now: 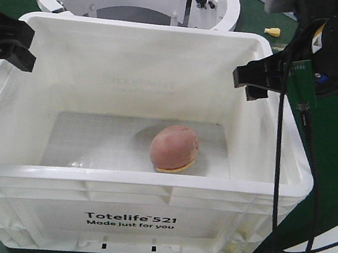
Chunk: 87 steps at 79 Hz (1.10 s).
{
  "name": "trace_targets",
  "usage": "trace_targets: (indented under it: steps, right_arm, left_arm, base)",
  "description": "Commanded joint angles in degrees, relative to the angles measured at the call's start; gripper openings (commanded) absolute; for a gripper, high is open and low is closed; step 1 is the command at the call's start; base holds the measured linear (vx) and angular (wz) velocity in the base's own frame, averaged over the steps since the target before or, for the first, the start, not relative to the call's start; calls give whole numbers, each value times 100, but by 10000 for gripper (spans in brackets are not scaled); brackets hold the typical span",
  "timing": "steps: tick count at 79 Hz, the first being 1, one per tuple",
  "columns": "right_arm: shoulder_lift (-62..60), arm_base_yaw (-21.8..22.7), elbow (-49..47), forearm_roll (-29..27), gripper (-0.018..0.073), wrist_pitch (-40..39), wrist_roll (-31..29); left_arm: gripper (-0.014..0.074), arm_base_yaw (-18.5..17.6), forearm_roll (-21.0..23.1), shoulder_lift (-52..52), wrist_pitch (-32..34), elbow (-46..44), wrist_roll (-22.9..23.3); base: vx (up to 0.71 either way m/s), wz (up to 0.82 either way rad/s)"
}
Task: Place moving items into box and shelve
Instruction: 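Move both grippers to the tote's side rims and grasp them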
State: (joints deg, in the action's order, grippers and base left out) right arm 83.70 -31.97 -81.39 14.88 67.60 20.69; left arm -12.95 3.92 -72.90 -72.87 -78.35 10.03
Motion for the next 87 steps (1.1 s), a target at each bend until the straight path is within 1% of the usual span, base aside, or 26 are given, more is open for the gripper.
trace_targets:
  steps: [1,26,35,41,47,67,77,87]
  right_arm:
    - [-119,21,-119,31,584,-400,31]
    - [226,21,-79,-123,553,-428,11]
    - [330,21,-79,-123,546,-368,11]
    - [353,21,-79,-128,546,-351,6]
    - [353,21,-79,-134,546,-372,1]
    - [365,21,-79,-122,546,-454,-13]
    - [365,21,-79,-143,546,-473,-13]
    - [365,21,-79,-143,546,-448,-13]
  left_arm:
    - [565,-45,29,72,89,-129,62]
    - [511,-45,14,-156,82,-82,62]
    - [502,-45,-187,-163,82,-82,77]
    - [502,-45,-337,-97,82,-82,294]
    - [502,-45,-434,-39,78,-82,334]
    - [502,-45,-392,-137,78,-82,326]
    - [502,-45,-509,-395,78,-82,319]
    - [502,-45,-355,-594,78,-82,319]
  base:
    - [0,0]
    - [0,0]
    - [0,0]
    - [0,0]
    - [0,0]
    - [0,0]
    - [0,0]
    - [0,0]
